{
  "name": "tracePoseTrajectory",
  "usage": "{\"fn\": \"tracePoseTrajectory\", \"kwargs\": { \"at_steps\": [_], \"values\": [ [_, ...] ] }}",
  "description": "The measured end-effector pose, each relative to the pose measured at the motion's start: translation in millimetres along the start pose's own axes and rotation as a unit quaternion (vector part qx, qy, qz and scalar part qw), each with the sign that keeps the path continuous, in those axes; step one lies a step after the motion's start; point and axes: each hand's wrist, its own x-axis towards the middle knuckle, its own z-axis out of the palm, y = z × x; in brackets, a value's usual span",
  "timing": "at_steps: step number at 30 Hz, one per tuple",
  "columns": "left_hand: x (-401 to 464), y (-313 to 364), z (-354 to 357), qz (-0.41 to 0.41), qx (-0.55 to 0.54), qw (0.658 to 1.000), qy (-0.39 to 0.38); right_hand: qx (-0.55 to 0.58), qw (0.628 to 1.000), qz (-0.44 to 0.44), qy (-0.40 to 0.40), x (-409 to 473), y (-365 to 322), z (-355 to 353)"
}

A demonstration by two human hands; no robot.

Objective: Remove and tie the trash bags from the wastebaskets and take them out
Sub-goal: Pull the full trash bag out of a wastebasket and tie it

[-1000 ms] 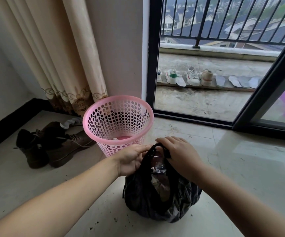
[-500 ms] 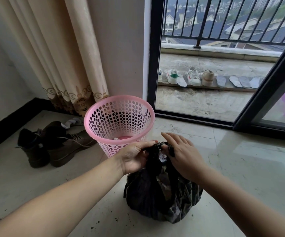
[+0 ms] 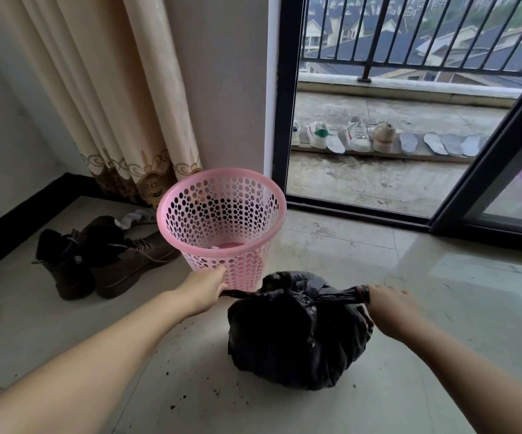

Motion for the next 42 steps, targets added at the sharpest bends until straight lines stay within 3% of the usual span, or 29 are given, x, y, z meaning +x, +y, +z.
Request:
{"fn": "tracePoseTrajectory", "kwargs": {
  "at_steps": [3, 7, 10, 11, 13, 14, 16, 19, 22, 25, 28, 29, 30, 33, 35, 39, 42],
  "values": [
    [-1, -31, 16, -0.071, 0.046, 0.995, -0.044, -0.037, 0.998, 0.046, -0.026, -3, 27, 23],
    [5, -38, 24, -0.099, 0.053, 0.993, -0.044, -0.047, 0.992, 0.102, -0.055, -4, 38, 32],
    [10, -34, 19, -0.097, 0.012, 0.995, -0.036, 0.090, 0.980, 0.134, -0.118, 1, 38, 28],
    [8, -30, 15, -0.094, 0.000, 0.995, -0.044, 0.203, 0.960, 0.131, -0.140, 4, 36, 23],
    [1, -21, 4, -0.084, -0.082, 0.988, -0.096, 0.464, 0.861, 0.154, -0.139, 9, 27, 8],
    [-4, -13, -1, -0.077, -0.143, 0.978, -0.133, 0.557, 0.810, 0.149, -0.108, 13, 22, -1],
    [-10, 3, -12, -0.036, -0.222, 0.959, -0.172, 0.653, 0.749, 0.104, -0.041, 17, 5, -23],
    [-9, 30, -28, 0.030, -0.235, 0.962, -0.133, 0.698, 0.716, 0.014, -0.020, 15, -25, -49],
    [-10, 54, -39, 0.076, -0.263, 0.960, -0.062, 0.717, 0.690, -0.063, -0.076, 6, -51, -65],
    [-14, 69, -42, 0.130, -0.170, 0.976, 0.040, 0.697, 0.701, -0.109, -0.108, -2, -67, -73],
    [-20, 85, -46, 0.187, -0.170, 0.966, 0.060, 0.703, 0.675, -0.152, -0.163, -10, -78, -81],
    [-20, 88, -46, 0.192, -0.172, 0.964, 0.067, 0.690, 0.677, -0.175, -0.188, -12, -80, -83],
    [-20, 90, -47, 0.191, -0.174, 0.963, 0.077, 0.653, 0.702, -0.200, -0.201, -15, -82, -86],
    [-21, 90, -48, 0.190, -0.192, 0.960, 0.071, 0.450, 0.846, -0.233, -0.165, -25, -89, -96],
    [-22, 89, -47, 0.200, -0.179, 0.963, 0.032, 0.334, 0.903, -0.236, -0.133, -25, -92, -98],
    [-21, 90, -43, 0.203, -0.058, 0.977, -0.012, 0.278, 0.918, -0.245, -0.139, -28, -94, -98],
    [-22, 94, -38, 0.226, -0.137, 0.963, -0.041, 0.287, 0.901, -0.280, -0.168, -32, -92, -105]
  ]
}}
